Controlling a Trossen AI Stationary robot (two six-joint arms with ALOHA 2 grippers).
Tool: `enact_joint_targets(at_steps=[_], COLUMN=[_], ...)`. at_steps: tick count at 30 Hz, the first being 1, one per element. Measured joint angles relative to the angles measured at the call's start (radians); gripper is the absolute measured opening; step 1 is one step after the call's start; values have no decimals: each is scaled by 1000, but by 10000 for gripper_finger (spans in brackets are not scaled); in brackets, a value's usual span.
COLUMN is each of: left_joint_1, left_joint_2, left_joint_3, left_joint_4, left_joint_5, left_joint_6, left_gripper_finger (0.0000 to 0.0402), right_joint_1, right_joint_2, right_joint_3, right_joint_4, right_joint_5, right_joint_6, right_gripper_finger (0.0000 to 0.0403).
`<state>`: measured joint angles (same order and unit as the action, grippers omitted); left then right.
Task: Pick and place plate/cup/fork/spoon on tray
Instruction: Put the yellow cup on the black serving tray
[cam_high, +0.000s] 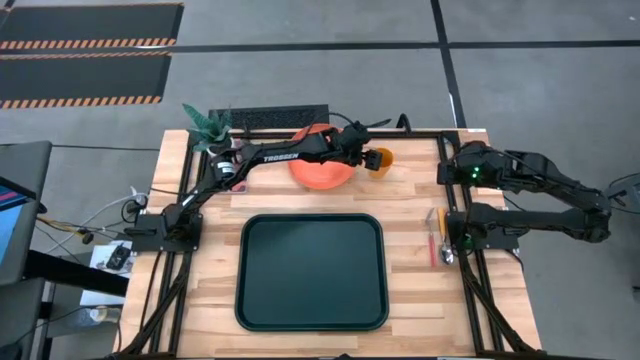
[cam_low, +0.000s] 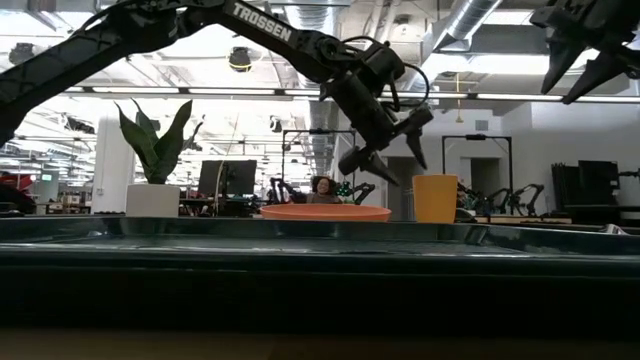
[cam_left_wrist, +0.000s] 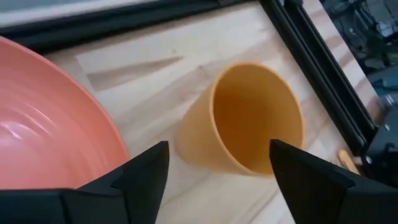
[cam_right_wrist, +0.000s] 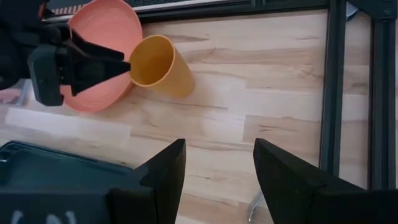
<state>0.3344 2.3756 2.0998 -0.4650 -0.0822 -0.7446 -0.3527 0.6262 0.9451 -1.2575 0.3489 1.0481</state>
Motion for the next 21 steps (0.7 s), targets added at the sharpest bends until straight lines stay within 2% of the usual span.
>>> enact_joint_targets(at_steps=[12, 17, 21], left_joint_1=[2, 2, -2], left_joint_2=[11, 20, 33], left_joint_3=[0, -2, -1], left_joint_4=[60, 60, 76], left_joint_5=[-17, -12, -12], left_joint_6=[34, 29, 29], left_gripper_finger=[152, 146, 168], right_joint_1=[0, 0, 0], right_joint_2=[0, 0, 0], right_joint_3=[0, 0, 0], right_joint_4=[-3, -28, -47], right_joint_5=[2, 2, 2], right_joint_6=[-9, -10, -10], right_gripper_finger=[214, 214, 214])
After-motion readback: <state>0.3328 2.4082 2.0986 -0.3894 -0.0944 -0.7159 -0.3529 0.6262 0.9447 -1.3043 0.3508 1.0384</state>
